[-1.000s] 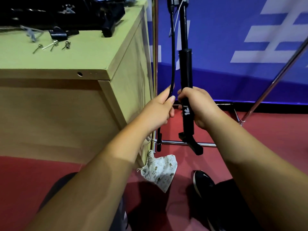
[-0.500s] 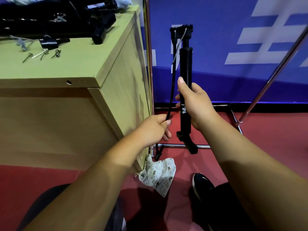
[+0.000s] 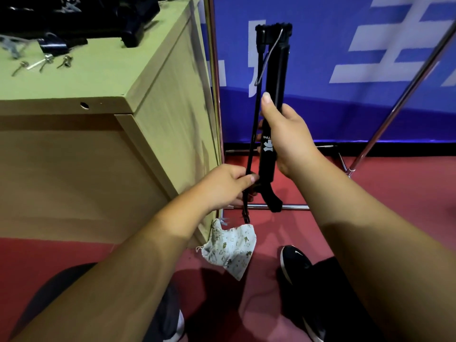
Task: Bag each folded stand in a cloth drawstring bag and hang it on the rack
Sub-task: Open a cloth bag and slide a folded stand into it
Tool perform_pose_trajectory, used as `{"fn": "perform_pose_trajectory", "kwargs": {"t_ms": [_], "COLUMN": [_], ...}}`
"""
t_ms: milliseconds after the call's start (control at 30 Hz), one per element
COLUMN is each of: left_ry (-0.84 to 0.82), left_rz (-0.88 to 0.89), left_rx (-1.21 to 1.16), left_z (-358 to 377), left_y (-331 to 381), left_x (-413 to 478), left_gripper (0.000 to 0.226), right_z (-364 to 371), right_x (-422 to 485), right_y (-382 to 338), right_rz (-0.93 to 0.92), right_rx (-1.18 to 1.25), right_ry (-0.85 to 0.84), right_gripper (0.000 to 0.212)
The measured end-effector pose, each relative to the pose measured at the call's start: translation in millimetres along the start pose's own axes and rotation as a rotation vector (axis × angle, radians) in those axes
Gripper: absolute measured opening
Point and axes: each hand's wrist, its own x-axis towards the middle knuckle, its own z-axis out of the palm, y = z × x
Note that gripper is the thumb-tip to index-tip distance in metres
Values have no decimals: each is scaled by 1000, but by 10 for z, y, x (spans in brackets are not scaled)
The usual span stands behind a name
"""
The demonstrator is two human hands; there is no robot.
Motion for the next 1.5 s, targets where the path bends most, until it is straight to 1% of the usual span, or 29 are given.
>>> {"fn": "perform_pose_trajectory", "kwargs": {"t_ms": [100,200,267,400,567,633,733,833,867,933,967,1000,1100,1267,1367,1500], "left_ry": [-13,-66,-72,-65,-100,-101,-43,-64,-98,-196,-227,-236,-222,-193,-190,-207], "left_rz": [20,3,12,24,12,90,273,361,359,316,301,300,305,295,292,279], "left_rx": [20,-75,-97,-57,22,105,263,426,413,287,232,195,159,143,159,208], "left_z": [4,18,22,29,25,-13,-80,-133,-148,-159,-155,-136,-77,-31,-41,-45], "left_y": [-16,-8,-19,-8,-7,-21,-74,-130,-120,-101,-99,-92,-104,-101,-108,-132], "left_x": [1,-22,-8,6,16,28,79,116,95,52,43,26,23,46,48,64], "left_gripper": [28,28,25,19,14,14,15,36,38,28,21,20,35,34,47,56], "right_z": [-5,-18,-20,-12,-23,-24,-37,-68,-74,-70,-62,-53,-35,-71,-65,-25], "right_x": [2,0,-7,-33,-45,-47,-30,-16,-14,-12,-12,-12,-9,49,73,51], "right_y": [8,16,14,16,30,21,-5,-25,-25,-19,-15,-12,-6,21,38,28], "right_rz": [-3,-12,-16,-2,3,12,34,70,86,111,116,118,120,160,163,171], "right_rx": [6,1,10,27,7,28,95,159,179,211,216,215,213,264,252,187], "right_ry": [-12,-17,-24,-41,-66,-67,-75,-88,-94,-103,-107,-112,-119,-77,-73,-68], "right_gripper": [48,56,54,49,57,57,53,55,56,58,58,58,57,58,59,61]}}
